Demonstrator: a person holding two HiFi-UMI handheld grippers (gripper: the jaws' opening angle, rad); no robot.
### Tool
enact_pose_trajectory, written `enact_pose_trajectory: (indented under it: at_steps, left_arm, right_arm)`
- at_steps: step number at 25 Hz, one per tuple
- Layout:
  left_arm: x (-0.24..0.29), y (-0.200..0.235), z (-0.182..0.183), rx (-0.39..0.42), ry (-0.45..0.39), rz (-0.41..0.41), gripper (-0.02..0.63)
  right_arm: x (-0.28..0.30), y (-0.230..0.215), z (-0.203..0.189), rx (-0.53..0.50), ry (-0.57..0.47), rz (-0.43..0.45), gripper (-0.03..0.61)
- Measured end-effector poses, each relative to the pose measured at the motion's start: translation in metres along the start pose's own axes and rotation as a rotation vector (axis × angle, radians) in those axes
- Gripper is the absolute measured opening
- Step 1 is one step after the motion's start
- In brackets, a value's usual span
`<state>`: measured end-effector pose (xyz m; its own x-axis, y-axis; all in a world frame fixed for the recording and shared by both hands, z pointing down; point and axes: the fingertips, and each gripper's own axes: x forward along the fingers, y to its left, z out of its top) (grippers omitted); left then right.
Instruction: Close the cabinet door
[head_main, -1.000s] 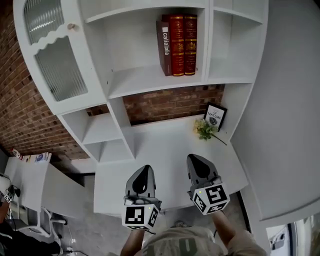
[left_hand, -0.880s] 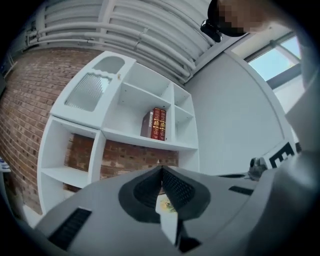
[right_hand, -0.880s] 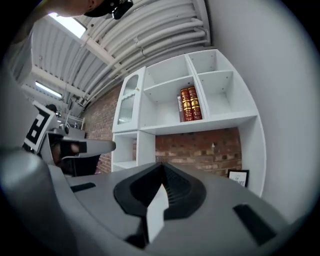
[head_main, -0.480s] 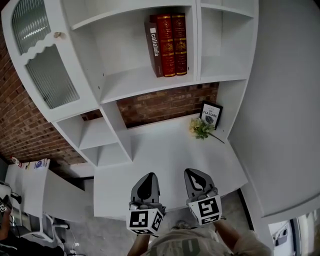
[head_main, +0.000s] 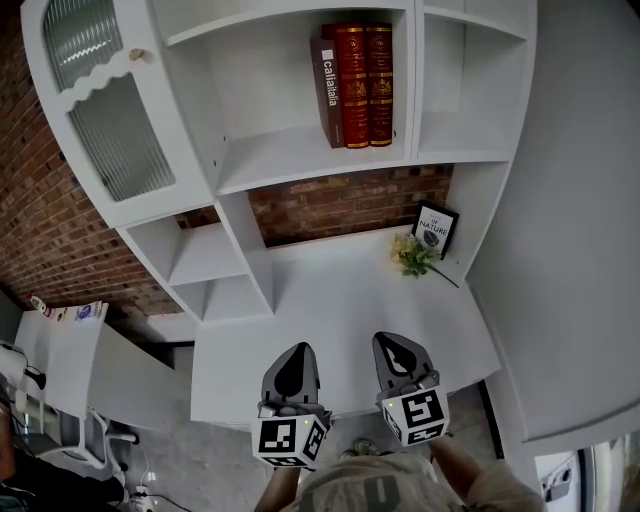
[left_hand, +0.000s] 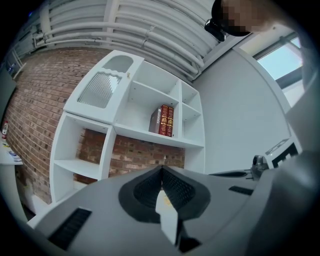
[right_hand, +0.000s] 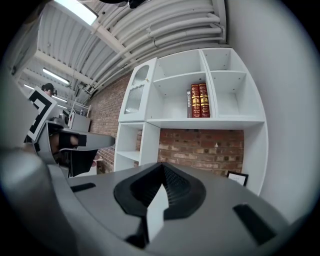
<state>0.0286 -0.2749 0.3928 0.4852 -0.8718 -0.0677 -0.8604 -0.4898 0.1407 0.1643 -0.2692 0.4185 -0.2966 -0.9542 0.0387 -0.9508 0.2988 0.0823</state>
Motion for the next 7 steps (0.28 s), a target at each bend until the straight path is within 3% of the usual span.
enact_pose_trajectory:
  at_steps: [7]
  left_arm:
    - [-0.001,0.005,0.0,0.001,0.006,0.003,0.014]
  right_arm:
    - [0.003,0.013,-0.002,0.049,0.003,0.03,0.015]
